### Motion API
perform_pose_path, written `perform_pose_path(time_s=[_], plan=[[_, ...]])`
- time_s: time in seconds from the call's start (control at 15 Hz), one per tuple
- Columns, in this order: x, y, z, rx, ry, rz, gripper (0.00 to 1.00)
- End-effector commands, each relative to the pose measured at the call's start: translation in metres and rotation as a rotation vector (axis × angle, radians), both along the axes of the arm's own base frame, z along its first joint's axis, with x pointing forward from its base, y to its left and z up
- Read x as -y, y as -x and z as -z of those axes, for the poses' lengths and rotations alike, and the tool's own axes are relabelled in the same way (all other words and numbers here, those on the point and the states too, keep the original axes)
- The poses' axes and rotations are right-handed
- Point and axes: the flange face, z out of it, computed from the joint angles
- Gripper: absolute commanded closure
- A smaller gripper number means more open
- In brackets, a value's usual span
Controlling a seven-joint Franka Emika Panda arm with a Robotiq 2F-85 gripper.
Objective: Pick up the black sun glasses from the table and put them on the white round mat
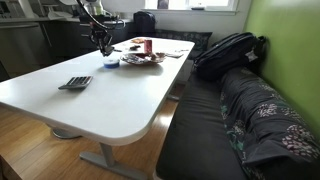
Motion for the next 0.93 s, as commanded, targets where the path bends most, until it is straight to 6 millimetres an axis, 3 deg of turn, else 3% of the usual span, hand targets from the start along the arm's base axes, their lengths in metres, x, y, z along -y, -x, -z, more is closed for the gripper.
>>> perform_pose_path(time_s=[0.0,0.47,0.87], plan=[[0.002,-0.003,0.015,-0.038,-0.062,-0.016,0.96],[0.004,-0.010,0.030,-0.063,-0.149,0.003,0.96],[0.017,-0.019,0.044,-0.107,-0.165,0.062,0.96]])
